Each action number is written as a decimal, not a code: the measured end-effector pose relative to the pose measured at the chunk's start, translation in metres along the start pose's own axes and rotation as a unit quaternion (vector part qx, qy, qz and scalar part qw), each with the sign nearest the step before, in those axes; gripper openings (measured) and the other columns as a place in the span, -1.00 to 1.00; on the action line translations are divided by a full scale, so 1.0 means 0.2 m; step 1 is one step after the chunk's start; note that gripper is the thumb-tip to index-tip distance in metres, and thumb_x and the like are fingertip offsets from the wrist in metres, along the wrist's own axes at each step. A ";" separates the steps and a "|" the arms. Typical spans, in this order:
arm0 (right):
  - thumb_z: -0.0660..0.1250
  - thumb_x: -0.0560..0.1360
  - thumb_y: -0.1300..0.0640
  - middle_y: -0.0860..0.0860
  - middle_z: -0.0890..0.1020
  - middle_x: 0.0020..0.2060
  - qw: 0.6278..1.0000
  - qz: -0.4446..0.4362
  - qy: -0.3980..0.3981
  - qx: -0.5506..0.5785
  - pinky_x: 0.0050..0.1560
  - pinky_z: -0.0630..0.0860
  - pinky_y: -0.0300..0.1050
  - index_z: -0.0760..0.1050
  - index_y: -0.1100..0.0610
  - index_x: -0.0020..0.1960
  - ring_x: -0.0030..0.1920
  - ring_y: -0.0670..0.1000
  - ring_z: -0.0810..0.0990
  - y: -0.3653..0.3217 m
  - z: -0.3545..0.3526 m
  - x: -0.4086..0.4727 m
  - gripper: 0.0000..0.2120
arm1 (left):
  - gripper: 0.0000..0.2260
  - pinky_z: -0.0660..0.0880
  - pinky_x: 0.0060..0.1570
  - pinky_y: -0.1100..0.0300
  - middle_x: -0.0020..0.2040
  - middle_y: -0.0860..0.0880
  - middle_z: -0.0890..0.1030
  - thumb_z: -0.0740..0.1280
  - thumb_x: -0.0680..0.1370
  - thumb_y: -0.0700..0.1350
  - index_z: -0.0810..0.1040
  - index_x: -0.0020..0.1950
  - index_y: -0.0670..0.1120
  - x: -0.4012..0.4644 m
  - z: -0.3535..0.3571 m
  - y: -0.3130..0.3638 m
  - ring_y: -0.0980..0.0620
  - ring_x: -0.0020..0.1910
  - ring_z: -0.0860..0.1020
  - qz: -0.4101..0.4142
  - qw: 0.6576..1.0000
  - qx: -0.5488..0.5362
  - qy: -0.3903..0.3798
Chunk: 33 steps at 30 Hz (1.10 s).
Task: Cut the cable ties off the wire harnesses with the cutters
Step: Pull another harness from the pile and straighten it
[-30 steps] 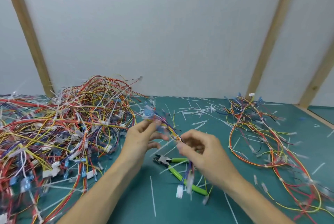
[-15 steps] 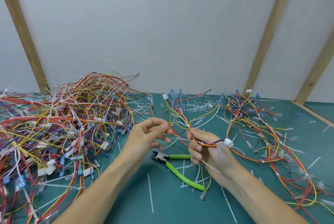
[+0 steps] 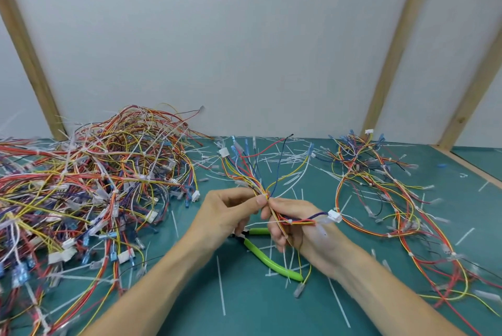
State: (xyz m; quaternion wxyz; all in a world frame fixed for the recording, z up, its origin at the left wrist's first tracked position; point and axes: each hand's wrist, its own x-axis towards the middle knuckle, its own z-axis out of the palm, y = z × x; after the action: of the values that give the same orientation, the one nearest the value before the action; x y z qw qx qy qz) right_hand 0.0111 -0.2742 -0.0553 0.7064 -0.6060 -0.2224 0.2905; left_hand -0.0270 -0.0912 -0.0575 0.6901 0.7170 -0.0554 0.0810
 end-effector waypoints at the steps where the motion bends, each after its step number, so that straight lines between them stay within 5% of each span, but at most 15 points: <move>1: 0.26 0.66 -0.03 0.04 0.55 -0.36 1.000 0.001 -0.002 -0.002 -0.31 0.49 -0.19 0.66 0.08 -0.08 -0.38 -0.02 0.49 0.00 0.00 0.00 -0.71 | -0.72 0.29 -0.44 0.23 -0.41 -0.10 0.39 0.47 0.48 0.03 0.69 -0.11 -0.21 0.00 -0.01 0.00 0.03 -0.44 0.30 -0.003 1.000 -0.001 -0.004; 6: 0.32 0.60 -0.08 0.06 0.59 -0.36 1.000 0.009 0.018 -0.012 -0.33 0.50 -0.18 0.70 0.07 -0.09 -0.40 -0.02 0.51 0.01 0.01 0.02 -0.72 | -0.73 0.30 -0.43 0.24 -0.34 -0.23 0.42 0.50 0.46 0.03 0.69 -0.11 -0.19 0.00 -0.01 0.01 0.01 -0.42 0.30 -0.001 1.000 -0.012 -0.005; 19: 0.32 0.57 -0.05 0.15 0.61 -0.34 0.995 -0.040 0.087 -0.009 -0.32 0.56 -0.13 0.67 0.25 -0.09 -0.42 0.05 0.55 -0.01 0.08 0.01 -0.64 | -0.74 0.33 -0.44 0.30 -0.37 -0.04 0.48 0.47 0.48 0.04 0.69 -0.06 -0.17 0.01 -0.01 -0.02 0.08 -0.44 0.38 -0.012 0.999 -0.039 0.008; 26: 0.18 0.69 0.23 0.02 0.67 -0.34 0.956 -0.122 0.193 -0.184 -0.15 0.59 -0.08 0.64 0.23 -0.20 -0.28 -0.01 0.61 0.02 0.09 0.02 -0.63 | -0.78 0.40 -0.49 0.23 -0.14 -0.09 0.68 0.47 0.45 0.04 0.67 -0.15 -0.12 0.02 -0.02 -0.02 0.02 -0.40 0.53 -0.022 0.995 -0.079 0.057; 29: 0.31 0.60 0.30 0.04 0.67 -0.34 0.957 -0.142 0.185 -0.171 -0.20 0.55 -0.28 0.63 0.22 -0.19 -0.30 -0.07 0.63 0.03 0.09 0.01 -0.78 | -0.76 0.38 -0.52 0.24 -0.17 -0.04 0.68 0.50 0.38 0.07 0.68 -0.19 -0.11 0.03 -0.02 -0.02 0.01 -0.44 0.53 -0.042 0.990 -0.098 0.093; 33: 0.41 0.58 0.17 0.11 0.66 -0.36 0.953 -0.141 0.186 -0.190 -0.16 0.60 0.00 0.64 0.13 -0.11 -0.32 0.03 0.63 0.06 0.10 0.01 -0.90 | -0.76 0.39 -0.53 0.23 -0.15 -0.06 0.70 0.52 0.37 0.06 0.66 -0.21 -0.10 0.04 -0.02 -0.03 0.01 -0.45 0.53 -0.058 0.988 -0.095 0.106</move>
State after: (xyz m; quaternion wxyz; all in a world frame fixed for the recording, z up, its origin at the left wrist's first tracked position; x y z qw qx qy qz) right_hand -0.0025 -0.2583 -0.0631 0.6406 -0.7348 -0.2216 0.0221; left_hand -0.0180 -0.0864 -0.0625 0.7605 0.6376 0.0527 0.1110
